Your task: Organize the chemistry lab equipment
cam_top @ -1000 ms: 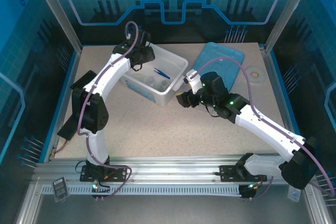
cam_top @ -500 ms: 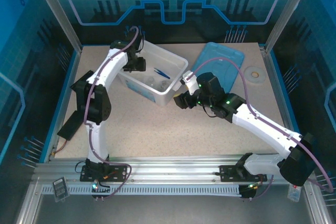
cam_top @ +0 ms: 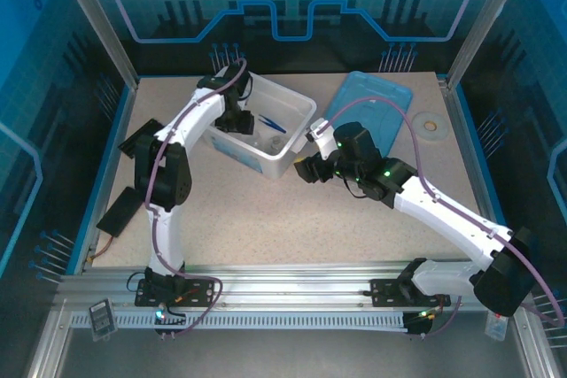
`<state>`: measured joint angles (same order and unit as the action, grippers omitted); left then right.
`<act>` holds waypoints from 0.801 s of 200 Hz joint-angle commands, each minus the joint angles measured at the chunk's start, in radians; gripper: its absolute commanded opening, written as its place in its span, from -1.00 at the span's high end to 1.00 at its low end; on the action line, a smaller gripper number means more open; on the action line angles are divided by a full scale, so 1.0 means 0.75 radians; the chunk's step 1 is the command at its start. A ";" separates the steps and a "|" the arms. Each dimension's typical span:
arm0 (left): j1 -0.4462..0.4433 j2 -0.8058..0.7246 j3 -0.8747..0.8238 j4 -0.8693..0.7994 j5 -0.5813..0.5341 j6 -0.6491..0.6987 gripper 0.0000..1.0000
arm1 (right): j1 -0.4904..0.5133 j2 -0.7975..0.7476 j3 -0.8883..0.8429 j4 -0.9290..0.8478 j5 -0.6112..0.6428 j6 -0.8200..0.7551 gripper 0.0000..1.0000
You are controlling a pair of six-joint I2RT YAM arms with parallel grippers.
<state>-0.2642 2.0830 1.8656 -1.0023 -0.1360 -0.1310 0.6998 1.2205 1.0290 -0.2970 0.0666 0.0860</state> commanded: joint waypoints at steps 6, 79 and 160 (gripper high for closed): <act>0.003 -0.108 -0.114 -0.018 0.029 -0.011 -0.07 | -0.009 -0.028 0.046 -0.009 0.002 -0.004 -0.46; -0.033 -0.289 -0.287 0.026 0.081 -0.072 -0.08 | -0.013 0.001 0.064 -0.003 -0.024 0.010 -0.46; -0.083 -0.476 -0.496 0.071 0.136 -0.140 -0.08 | -0.032 -0.001 0.081 -0.021 -0.033 0.012 -0.46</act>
<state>-0.3176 1.7748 1.5444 -0.9325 -0.0700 -0.1905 0.6903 1.2224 1.0546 -0.2993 0.0589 0.0864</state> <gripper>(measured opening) 0.541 0.729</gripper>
